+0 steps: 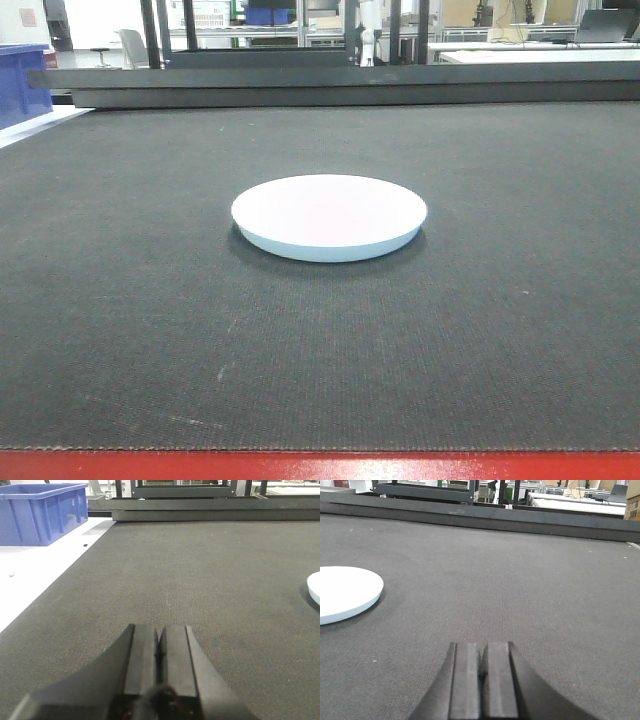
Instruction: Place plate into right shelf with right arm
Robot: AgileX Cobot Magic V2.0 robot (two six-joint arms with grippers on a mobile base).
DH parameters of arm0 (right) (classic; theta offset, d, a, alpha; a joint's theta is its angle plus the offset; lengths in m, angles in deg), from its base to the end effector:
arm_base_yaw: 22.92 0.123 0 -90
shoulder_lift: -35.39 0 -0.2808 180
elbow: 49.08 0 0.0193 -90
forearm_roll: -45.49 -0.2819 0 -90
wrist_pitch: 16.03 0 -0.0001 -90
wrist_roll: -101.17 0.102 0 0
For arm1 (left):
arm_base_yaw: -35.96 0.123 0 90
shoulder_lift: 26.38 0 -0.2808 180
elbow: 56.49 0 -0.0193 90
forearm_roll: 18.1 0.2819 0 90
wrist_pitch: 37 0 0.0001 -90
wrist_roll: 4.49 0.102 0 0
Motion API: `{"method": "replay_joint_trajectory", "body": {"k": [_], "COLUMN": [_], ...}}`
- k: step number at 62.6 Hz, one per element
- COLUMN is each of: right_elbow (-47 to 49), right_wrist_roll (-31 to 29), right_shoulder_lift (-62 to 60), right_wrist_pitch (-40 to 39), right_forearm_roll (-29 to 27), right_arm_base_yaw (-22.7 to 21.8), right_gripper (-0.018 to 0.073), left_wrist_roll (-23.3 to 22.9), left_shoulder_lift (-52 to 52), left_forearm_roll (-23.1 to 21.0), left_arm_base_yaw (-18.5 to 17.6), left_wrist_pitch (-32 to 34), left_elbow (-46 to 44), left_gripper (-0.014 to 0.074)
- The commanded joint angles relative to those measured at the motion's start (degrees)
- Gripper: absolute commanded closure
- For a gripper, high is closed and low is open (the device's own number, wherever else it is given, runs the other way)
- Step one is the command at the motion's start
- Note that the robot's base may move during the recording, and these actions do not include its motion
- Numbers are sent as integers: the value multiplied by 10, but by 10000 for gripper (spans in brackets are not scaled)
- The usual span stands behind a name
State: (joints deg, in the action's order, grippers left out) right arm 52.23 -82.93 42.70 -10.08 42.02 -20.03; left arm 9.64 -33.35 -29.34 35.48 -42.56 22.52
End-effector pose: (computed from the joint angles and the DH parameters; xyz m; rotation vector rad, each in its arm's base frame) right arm 0.1031 0.0059 0.1941 -0.0544 1.6038 0.0354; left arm 0.1031 -0.0028 0.1934 0.0623 1.5946 0.0184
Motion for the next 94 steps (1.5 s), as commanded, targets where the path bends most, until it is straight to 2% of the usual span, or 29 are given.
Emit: {"method": "replay_joint_trajectory", "body": {"k": [1,42,51,55,64,71,80,84,88,94], "right_elbow": [3,3,12,41,147,219,289,316,343,393], "right_wrist_roll": [-2,-2,-2,2,2,2,2,2,2,2], "right_shoulder_lift": [-8,-8,-8,-3,45,113,207,252,294,375], "right_wrist_pitch": [-54,-56,-94,-70,61,121,155,165,182,212], "right_forearm_roll": [1,1,-4,-14,-15,-15,-14,-14,-14,-14], "right_arm_base_yaw": [0,0,0,0,0,0,1,8,18,38], "right_gripper": [503,503,503,503,498,392,95,3,-27,-10], "left_wrist_roll": [-1,-1,-1,-1,-1,-1,-1,-1,-1,-1], "left_shoulder_lift": [6,6,6,6,6,6,6,6,6,6], "left_forearm_roll": [-2,-2,-2,-2,-2,-2,-2,-2,-2,-2], "left_arm_base_yaw": [-2,-2,-2,-2,-2,-2,-2,-2,-2,-2], "left_wrist_pitch": [47,47,47,47,47,47,47,47,47,47], "left_elbow": [4,4,4,4,4,4,4,4,4,4], "left_gripper": [643,643,643,643,643,643,643,643,643,643]}}
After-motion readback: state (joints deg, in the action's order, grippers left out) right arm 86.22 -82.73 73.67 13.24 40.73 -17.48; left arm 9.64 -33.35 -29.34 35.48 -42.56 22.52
